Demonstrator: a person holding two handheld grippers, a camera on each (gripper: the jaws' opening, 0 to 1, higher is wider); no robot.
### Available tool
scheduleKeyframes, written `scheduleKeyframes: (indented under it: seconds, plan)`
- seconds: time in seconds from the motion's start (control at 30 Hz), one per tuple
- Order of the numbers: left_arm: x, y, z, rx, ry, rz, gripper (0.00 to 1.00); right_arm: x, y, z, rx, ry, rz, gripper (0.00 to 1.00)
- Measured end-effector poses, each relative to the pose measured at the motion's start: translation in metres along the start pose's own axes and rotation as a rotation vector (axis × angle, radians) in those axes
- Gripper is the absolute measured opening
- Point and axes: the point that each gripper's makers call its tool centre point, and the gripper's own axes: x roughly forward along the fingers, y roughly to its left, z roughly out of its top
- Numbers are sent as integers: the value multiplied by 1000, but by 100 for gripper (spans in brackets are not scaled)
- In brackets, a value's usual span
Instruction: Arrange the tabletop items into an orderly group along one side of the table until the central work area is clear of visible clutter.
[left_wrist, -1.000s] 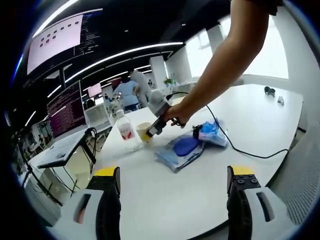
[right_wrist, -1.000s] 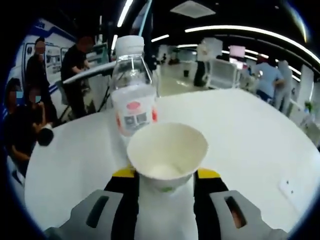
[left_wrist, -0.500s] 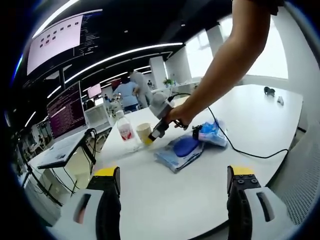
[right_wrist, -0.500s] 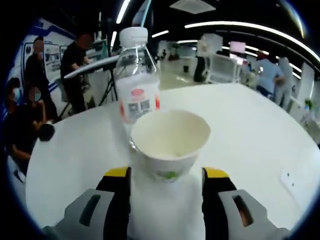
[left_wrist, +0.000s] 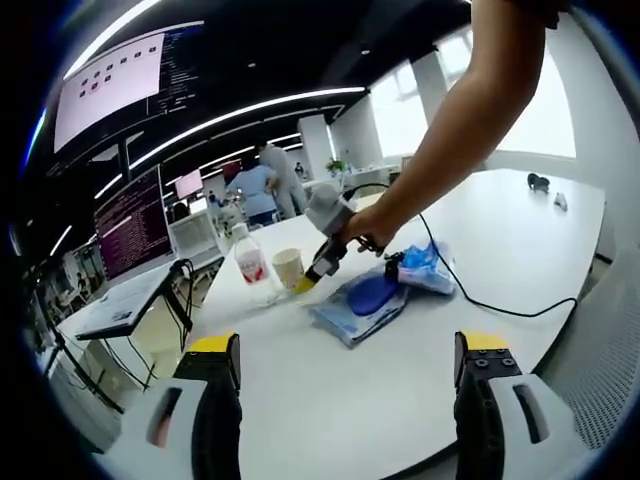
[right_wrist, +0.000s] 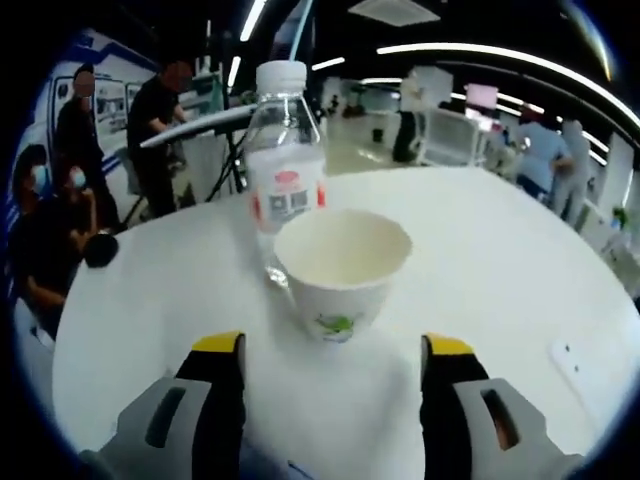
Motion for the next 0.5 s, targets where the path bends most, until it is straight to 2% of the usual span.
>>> scheduleKeyframes:
  seconds: [0.33,0.5]
  plan:
    - [-2,-1,5,-7,-27,-5,88,-26,12,-16,-91,51,26,78]
    - [-2,-2,4,4,-23,-5,87,-41,21,-25,-131,63,43,82]
